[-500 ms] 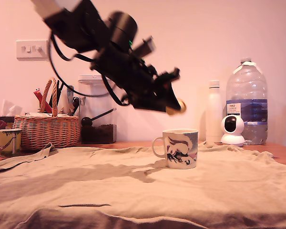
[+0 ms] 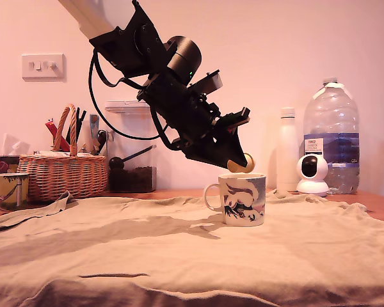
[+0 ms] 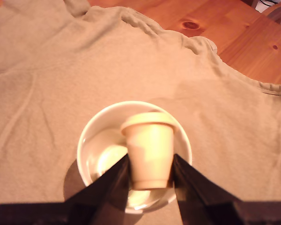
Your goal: Pick up the coffee capsules on the table and drop them inside the coffee cup
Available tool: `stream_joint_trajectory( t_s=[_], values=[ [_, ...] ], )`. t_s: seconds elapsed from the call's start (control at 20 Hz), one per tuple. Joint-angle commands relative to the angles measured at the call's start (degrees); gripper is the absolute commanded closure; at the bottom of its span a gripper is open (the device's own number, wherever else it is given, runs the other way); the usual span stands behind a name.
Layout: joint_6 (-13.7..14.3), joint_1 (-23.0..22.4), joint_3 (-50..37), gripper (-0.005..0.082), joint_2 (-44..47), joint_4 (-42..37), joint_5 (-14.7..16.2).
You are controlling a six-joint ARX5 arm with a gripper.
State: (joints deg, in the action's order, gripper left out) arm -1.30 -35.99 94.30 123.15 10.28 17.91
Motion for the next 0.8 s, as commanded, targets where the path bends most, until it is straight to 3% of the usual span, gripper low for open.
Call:
stream_joint_trajectory(
  t_s=[0.0, 0.25, 0.4, 0.45, 0.75],
  values=[
    [0.28, -0.13, 0.48, 0.0589, 1.92, -0.42, 0.09],
    [0.28, -0.13, 0.50, 0.0550, 1.92, -0.39, 0.07],
    [0.28, -0.13, 0.52, 0.0265, 1.92, -0.44, 0.07],
    [0.31, -0.13, 0.52, 0.0222, 1.92, -0.35, 0.07],
    [0.28, -0.13, 0.68, 0.0224, 1.88, -0.20, 0.09]
  ],
)
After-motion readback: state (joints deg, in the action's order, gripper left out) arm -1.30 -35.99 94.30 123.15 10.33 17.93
